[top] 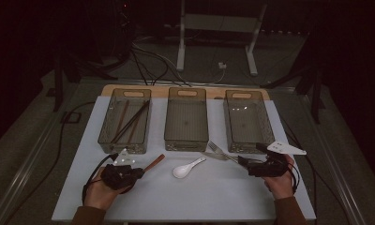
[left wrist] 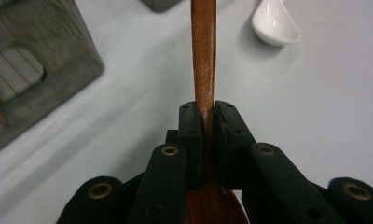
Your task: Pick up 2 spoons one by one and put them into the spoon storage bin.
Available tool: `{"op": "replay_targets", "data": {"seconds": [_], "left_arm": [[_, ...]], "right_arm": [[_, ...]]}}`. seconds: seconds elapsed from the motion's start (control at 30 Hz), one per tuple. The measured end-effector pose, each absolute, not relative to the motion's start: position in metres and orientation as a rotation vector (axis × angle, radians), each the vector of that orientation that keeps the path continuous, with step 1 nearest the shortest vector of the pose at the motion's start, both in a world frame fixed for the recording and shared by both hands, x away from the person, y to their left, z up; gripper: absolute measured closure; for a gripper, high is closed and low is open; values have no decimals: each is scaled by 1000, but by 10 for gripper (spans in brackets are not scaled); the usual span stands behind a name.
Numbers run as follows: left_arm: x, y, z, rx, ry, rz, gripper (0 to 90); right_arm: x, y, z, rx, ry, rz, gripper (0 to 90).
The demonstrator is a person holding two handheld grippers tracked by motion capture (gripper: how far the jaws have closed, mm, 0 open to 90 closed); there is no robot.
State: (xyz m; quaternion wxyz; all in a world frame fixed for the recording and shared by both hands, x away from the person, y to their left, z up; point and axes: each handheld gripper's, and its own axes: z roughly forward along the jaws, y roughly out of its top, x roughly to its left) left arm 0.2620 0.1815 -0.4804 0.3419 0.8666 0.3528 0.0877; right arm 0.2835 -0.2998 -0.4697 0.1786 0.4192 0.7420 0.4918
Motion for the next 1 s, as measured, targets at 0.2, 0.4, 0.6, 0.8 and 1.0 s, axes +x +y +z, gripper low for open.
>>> {"op": "replay_targets", "data": {"seconds": [0.2, 0.4, 0.6, 0.8, 1.0], "left_arm": [[268, 179, -471, 2222, 921, 245, 836], [277, 178, -460, 2161, 952, 274, 836], [287, 172, -449, 2129, 959, 278, 837], [297, 165, -440, 2110, 968, 276, 836], [306, 159, -434, 2079, 982, 263, 836]], "right_arm": [[283, -300, -470, 1185, 2097, 1390, 17], [283, -301, -469, 1192, 2090, 1396, 17], [283, -301, -469, 1193, 2090, 1397, 17], [282, -302, -469, 1196, 2087, 1398, 17], [281, -302, -470, 1202, 2083, 1399, 17]]}}
